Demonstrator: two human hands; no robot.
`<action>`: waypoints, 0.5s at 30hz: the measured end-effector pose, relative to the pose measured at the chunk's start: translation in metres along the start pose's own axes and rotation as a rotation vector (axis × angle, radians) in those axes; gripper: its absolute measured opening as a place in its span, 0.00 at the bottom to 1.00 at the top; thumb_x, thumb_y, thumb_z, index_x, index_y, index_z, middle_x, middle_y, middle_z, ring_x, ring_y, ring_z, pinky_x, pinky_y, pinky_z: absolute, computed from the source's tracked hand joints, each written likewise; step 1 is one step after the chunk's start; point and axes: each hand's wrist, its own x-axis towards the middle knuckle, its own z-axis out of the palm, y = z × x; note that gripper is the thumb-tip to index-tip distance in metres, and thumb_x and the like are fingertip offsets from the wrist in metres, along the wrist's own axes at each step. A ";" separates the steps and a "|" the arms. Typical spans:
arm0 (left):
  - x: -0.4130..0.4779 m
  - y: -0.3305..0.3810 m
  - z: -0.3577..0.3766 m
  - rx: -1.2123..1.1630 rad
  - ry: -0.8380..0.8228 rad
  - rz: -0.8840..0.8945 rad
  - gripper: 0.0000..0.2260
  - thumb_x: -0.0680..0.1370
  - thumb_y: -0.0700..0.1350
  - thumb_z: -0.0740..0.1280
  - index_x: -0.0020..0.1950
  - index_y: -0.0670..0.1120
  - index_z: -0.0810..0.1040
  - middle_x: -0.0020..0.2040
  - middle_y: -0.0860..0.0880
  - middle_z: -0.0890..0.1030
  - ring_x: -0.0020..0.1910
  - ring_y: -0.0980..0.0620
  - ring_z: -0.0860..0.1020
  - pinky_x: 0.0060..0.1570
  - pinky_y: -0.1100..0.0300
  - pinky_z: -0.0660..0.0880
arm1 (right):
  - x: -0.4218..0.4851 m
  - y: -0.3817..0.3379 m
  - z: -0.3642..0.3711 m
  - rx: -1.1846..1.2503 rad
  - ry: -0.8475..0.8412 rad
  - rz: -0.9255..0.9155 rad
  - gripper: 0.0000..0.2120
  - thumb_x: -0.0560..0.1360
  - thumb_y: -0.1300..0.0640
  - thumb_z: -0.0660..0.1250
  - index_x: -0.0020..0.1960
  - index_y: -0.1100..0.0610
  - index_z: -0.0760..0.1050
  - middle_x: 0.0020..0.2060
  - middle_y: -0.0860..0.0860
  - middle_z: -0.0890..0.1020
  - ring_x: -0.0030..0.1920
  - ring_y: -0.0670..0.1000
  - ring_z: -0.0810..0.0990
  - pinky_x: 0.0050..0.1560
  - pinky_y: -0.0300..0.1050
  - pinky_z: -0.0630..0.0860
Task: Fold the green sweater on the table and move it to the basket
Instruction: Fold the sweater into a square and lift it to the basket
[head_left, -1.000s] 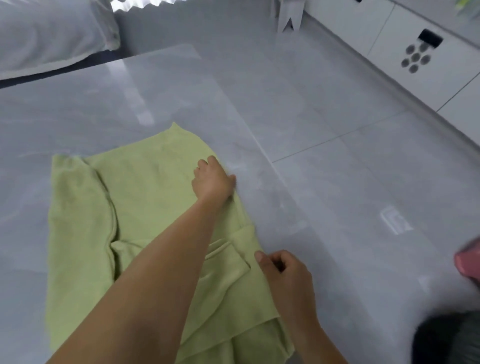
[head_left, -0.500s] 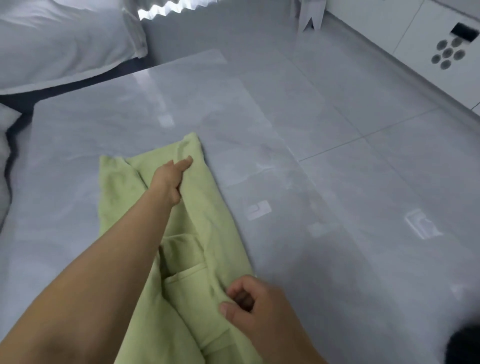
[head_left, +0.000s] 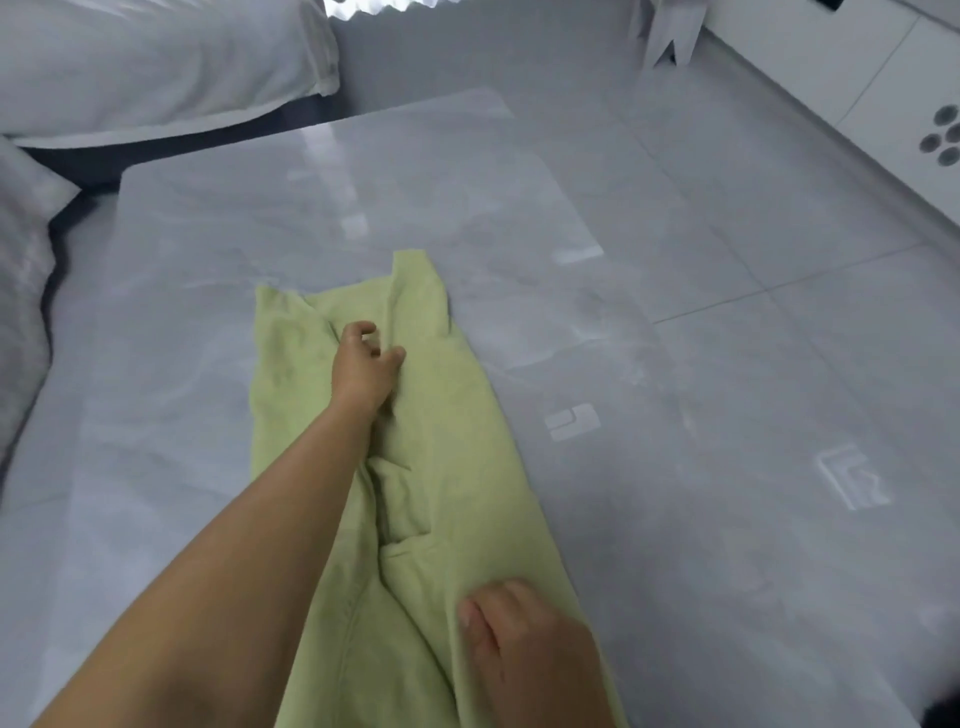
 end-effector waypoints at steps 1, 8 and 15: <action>0.001 -0.001 -0.001 0.198 0.066 0.071 0.23 0.76 0.40 0.64 0.70 0.41 0.63 0.63 0.40 0.73 0.60 0.42 0.73 0.59 0.54 0.69 | 0.003 0.004 0.001 0.003 0.029 -0.089 0.20 0.77 0.45 0.53 0.32 0.50 0.76 0.30 0.47 0.78 0.29 0.48 0.75 0.25 0.40 0.68; 0.004 -0.008 0.028 0.913 -0.332 0.597 0.28 0.80 0.57 0.48 0.77 0.48 0.45 0.78 0.50 0.43 0.76 0.52 0.42 0.74 0.53 0.40 | 0.000 0.023 0.027 -0.040 -0.157 -0.303 0.23 0.77 0.42 0.50 0.66 0.49 0.71 0.68 0.55 0.70 0.70 0.56 0.65 0.67 0.56 0.62; 0.040 0.005 0.035 0.742 -0.009 0.400 0.26 0.80 0.56 0.53 0.74 0.43 0.58 0.76 0.43 0.57 0.72 0.42 0.59 0.67 0.48 0.58 | -0.002 0.030 0.042 -0.182 -0.078 -0.346 0.24 0.75 0.40 0.49 0.65 0.46 0.72 0.67 0.54 0.72 0.69 0.56 0.67 0.67 0.54 0.63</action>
